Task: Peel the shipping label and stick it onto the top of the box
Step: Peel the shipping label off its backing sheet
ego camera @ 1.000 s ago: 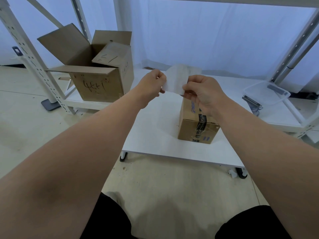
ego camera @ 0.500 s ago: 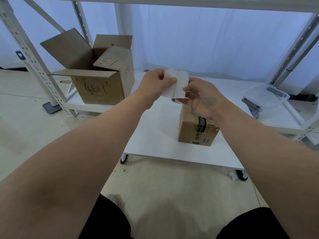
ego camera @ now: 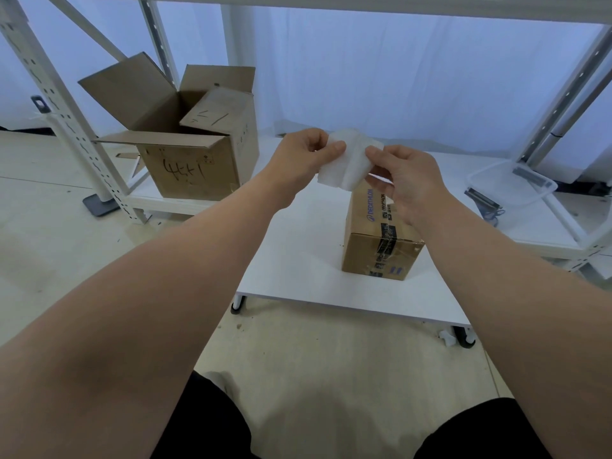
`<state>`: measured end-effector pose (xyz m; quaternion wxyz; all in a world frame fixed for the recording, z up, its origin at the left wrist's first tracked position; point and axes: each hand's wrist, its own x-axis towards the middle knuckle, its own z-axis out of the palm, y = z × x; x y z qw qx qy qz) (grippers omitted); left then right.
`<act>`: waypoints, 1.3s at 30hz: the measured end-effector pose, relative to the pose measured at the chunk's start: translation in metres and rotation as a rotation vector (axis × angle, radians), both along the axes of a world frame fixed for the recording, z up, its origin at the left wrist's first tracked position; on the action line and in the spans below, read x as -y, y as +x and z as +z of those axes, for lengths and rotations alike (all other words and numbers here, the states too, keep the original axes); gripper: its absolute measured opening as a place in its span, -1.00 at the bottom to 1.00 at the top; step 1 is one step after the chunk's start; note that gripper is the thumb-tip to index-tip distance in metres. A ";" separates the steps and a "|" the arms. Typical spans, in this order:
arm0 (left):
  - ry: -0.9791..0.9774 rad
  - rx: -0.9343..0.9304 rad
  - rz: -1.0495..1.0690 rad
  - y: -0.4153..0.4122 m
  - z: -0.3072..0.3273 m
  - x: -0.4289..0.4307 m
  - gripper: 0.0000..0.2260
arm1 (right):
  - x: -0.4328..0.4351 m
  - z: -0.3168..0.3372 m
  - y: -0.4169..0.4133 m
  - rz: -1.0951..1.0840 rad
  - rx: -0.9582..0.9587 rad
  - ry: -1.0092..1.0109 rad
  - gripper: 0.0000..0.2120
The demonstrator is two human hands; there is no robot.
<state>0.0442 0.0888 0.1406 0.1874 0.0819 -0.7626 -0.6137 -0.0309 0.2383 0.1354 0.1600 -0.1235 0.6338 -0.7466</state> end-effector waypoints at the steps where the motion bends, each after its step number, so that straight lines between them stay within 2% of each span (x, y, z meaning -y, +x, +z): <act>1: 0.007 0.004 0.007 0.000 0.000 0.001 -0.81 | -0.001 0.000 -0.001 -0.003 -0.023 0.012 -0.87; 8: 0.029 0.059 0.118 -0.005 -0.005 0.006 -0.83 | 0.002 0.000 0.004 -0.076 -0.212 0.163 -0.80; 17: 0.012 0.153 0.194 -0.008 -0.014 0.013 -0.70 | 0.003 -0.003 0.003 -0.115 -0.266 0.217 -0.79; 31: -0.029 0.210 0.305 -0.009 -0.021 0.025 -0.70 | 0.012 -0.004 0.009 -0.082 -0.310 0.250 -0.83; 33: -0.005 0.223 0.278 -0.007 -0.020 0.024 -0.72 | 0.012 -0.003 0.009 -0.079 -0.319 0.244 -0.86; 37: 0.133 0.194 0.050 -0.001 -0.019 0.023 -0.88 | 0.008 -0.002 0.010 -0.018 -0.410 0.324 -0.88; 39: 0.151 0.194 -0.020 0.002 -0.015 0.024 -0.77 | 0.005 -0.004 0.010 0.049 -0.442 0.363 -0.83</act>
